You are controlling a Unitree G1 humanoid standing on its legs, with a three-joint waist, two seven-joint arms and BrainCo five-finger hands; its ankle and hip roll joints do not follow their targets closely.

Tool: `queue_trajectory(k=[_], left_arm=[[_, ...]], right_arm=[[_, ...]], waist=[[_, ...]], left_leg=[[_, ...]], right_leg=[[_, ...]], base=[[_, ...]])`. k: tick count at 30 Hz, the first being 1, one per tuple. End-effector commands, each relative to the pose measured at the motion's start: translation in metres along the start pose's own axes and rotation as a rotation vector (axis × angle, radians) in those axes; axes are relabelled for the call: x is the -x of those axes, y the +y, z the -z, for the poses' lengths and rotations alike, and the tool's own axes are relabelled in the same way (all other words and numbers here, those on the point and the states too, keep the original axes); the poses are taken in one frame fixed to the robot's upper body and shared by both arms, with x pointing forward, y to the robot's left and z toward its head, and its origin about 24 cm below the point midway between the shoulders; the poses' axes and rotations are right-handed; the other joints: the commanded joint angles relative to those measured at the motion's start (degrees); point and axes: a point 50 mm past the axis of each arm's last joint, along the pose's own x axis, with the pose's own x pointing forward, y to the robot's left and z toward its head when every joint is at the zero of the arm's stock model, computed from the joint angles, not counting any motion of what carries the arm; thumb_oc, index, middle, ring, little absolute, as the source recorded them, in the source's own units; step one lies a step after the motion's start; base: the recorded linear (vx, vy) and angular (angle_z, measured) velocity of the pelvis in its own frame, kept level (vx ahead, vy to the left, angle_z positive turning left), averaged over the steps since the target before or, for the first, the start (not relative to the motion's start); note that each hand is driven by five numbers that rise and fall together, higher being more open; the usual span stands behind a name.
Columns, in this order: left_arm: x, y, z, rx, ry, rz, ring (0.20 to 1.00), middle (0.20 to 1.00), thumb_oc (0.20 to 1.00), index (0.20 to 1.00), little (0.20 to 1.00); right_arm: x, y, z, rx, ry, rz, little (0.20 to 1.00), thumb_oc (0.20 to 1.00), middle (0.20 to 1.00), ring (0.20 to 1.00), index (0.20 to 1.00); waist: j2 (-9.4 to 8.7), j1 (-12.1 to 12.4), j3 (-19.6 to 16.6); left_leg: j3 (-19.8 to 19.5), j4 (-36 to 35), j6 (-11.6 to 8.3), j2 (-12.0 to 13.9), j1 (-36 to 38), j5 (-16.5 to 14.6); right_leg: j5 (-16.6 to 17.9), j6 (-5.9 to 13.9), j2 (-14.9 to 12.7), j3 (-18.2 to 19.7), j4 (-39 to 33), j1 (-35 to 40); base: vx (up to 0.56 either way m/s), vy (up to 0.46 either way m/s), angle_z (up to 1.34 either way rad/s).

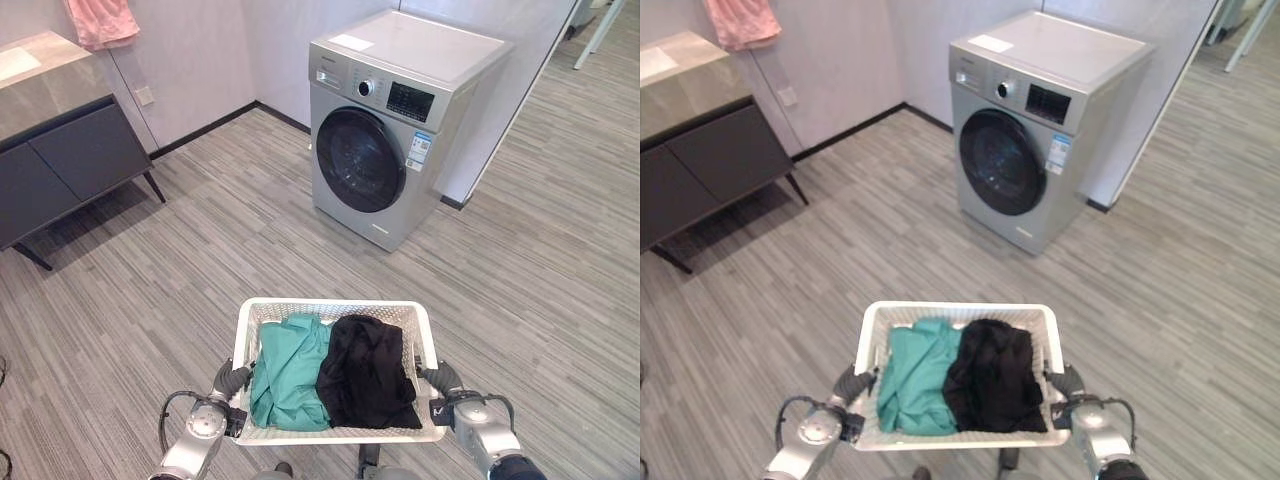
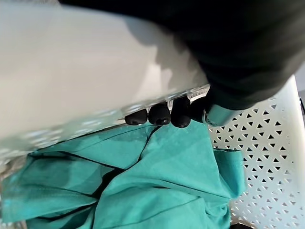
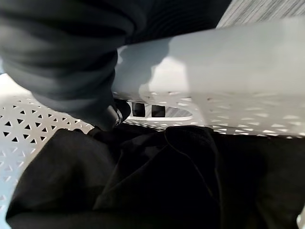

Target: Grab the laundry basket,head to the washer,open it,put in the laundry and shut it.

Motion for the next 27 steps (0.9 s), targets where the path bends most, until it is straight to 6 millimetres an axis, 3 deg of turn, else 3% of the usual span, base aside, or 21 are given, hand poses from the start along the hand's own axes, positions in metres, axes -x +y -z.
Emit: queue_trajectory(k=[1,8,13,14,16,19,20,24,27], left_arm=[[-0.008,0.038,-0.029,0.049,-0.135,-0.148,0.200,0.200,0.200,0.200,0.200],[-0.008,0.053,-0.039,0.025,-0.177,-0.190,0.200,0.200,0.200,0.200,0.200],[-0.010,0.061,-0.050,-0.017,-0.202,-0.205,0.200,0.200,0.200,0.200,0.200],[-0.011,0.064,-0.053,-0.031,-0.209,-0.211,0.200,0.200,0.200,0.200,0.200],[-0.012,0.069,-0.058,-0.046,-0.222,-0.225,0.200,0.200,0.200,0.200,0.200],[-0.014,0.071,-0.064,-0.062,-0.241,-0.229,0.200,0.200,0.200,0.200,0.200],[-0.016,0.071,-0.068,-0.069,-0.253,-0.229,0.200,0.200,0.200,0.200,0.200],[-0.018,0.070,-0.070,-0.062,-0.259,-0.246,0.200,0.200,0.200,0.200,0.200],[-0.018,0.067,-0.072,-0.060,-0.266,-0.241,0.200,0.200,0.200,0.200,0.200]], right_arm=[[0.000,-0.021,-0.041,-0.028,-0.196,0.069,0.200,0.200,0.200,0.200,0.200],[0.003,-0.030,-0.069,0.022,-0.301,0.106,0.200,0.200,0.200,0.200,0.200],[0.008,-0.044,-0.069,0.018,-0.313,0.151,0.200,0.200,0.200,0.200,0.200],[0.009,-0.046,-0.068,0.009,-0.313,0.161,0.200,0.200,0.200,0.200,0.200],[0.011,-0.048,-0.064,0.003,-0.311,0.165,0.200,0.200,0.200,0.200,0.200],[0.014,-0.052,-0.064,-0.008,-0.316,0.177,0.200,0.200,0.200,0.200,0.200],[0.015,-0.056,-0.060,-0.010,-0.311,0.185,0.200,0.200,0.200,0.200,0.200],[0.015,-0.058,-0.056,-0.009,-0.293,0.192,0.200,0.200,0.200,0.200,0.200],[0.015,-0.059,-0.057,-0.002,-0.295,0.194,0.200,0.200,0.200,0.200,0.200]], waist=[[-3.55,0.4,-3.7],[-4.20,0.9,-2.9],[-4.55,0.2,-1.8],[-4.39,-0.4,-1.4],[-3.81,-1.1,-1.1],[-3.05,-2.4,-0.7],[-2.98,-3.4,-0.5],[-2.71,-5.4,0.3],[-2.91,-6.1,0.2]], left_leg=[[4.6,-1.5,2.63,-3.5,-4.1,1.3],[6.3,0.2,4.95,-5.4,-3.4,-1.1],[4.3,4.3,7.31,-7.0,-3.5,-3.7],[4.0,4.1,7.51,-6.9,-3.0,-3.8],[3.7,3.0,7.45,-6.1,-1.5,-3.9],[3.1,1.3,6.84,-5.4,0.4,-3.9],[2.6,0.6,6.30,-5.4,1.9,-4.6],[1.4,0.8,5.49,-5.6,5.4,-7.2],[1.1,1.0,5.00,-5.9,8.0,-9.1]], right_leg=[[-10.7,4.60,-5.0,-2.2,4.6,6.8],[-10.3,6.30,-7.5,0.1,8.2,5.1],[-8.8,5.82,-9.1,2.7,21.0,1.3],[-7.3,5.64,-8.6,3.1,24.9,-0.7],[-7.6,5.27,-7.7,2.3,27.8,-4.0],[-8.0,5.01,-6.1,1.4,25.5,-6.9],[-8.6,4.97,-5.0,0.5,20.7,-8.1],[-4.4,6.67,-2.7,2.7,10.2,-10.9],[-1.8,7.21,-2.2,0.6,7.7,-12.8]], base=[[0.03,0.077,-0.19],[0.05,0.167,-0.16],[0.08,0.168,-0.03],[0.14,0.108,0.11],[0.15,0.085,0.04],[0.15,0.016,0.03],[0.24,-0.011,0.06],[0.30,-0.018,0.18],[0.34,-0.046,0.05]])
